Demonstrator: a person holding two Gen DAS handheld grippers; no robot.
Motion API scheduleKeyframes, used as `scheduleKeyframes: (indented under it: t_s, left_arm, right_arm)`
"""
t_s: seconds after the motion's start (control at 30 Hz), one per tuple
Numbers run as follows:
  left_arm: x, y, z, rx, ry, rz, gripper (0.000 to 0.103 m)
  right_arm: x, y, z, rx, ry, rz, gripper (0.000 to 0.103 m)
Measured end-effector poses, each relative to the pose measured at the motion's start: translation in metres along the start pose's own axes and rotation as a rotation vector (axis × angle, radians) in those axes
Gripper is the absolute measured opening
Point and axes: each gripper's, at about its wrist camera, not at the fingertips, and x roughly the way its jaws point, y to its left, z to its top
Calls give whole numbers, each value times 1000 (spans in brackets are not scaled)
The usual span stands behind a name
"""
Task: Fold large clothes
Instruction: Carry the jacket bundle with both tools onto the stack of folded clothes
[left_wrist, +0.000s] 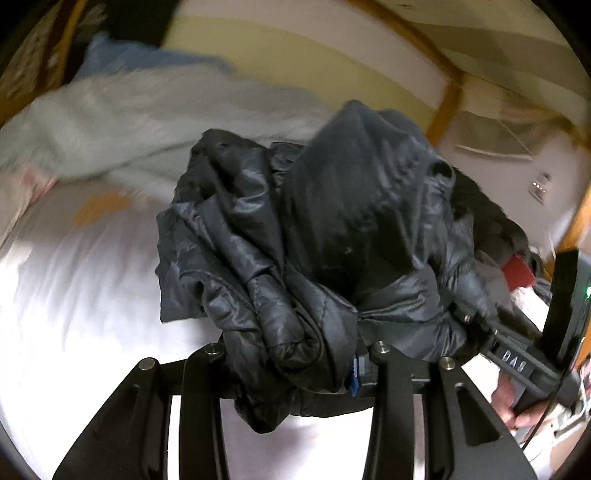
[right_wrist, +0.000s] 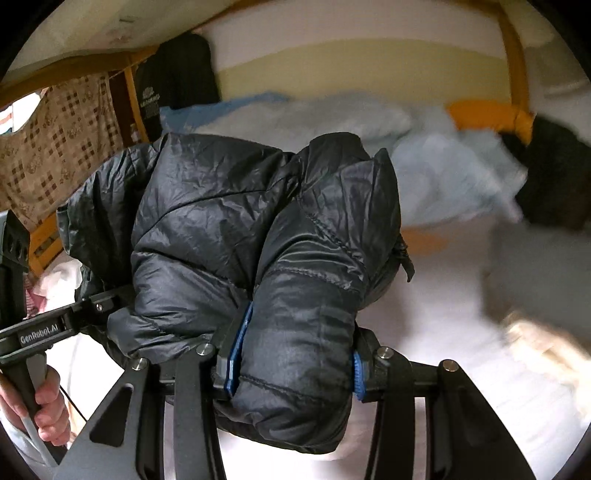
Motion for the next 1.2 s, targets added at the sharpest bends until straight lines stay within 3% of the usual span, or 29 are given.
scheduleKeyframes:
  t_s: [0.27, 0.47, 0.57, 0.77, 0.93, 1.0, 1.1, 1.2]
  left_arm:
    - [61, -145, 36, 144, -89, -212, 38]
    - [134, -253, 42, 253, -78, -350, 38]
    - [169, -297, 38, 289, -69, -386, 38]
    - [238, -349, 11, 313, -12, -312, 39]
    - [259, -366, 6, 365, -59, -236, 53]
    - [259, -366, 10, 349, -59, -235, 69]
    - [244, -356, 14, 358, -110, -203, 83]
    - [222, -349, 14, 374, -216, -81, 103]
  right_arm:
    - [-88, -130, 30, 22, -165, -225, 47]
    - [-127, -238, 33, 76, -190, -425, 47]
    - [-134, -289, 31, 121, -181, -474, 47]
    - [-115, -363, 8, 187, -120, -554, 47]
    - [-97, -374, -12, 190, -112, -571, 51]
    - [-97, -371, -13, 209, -121, -559, 52]
    - [-103, -373, -11, 263, -146, -535, 62]
    - [-109, -365, -12, 259, -170, -570, 70]
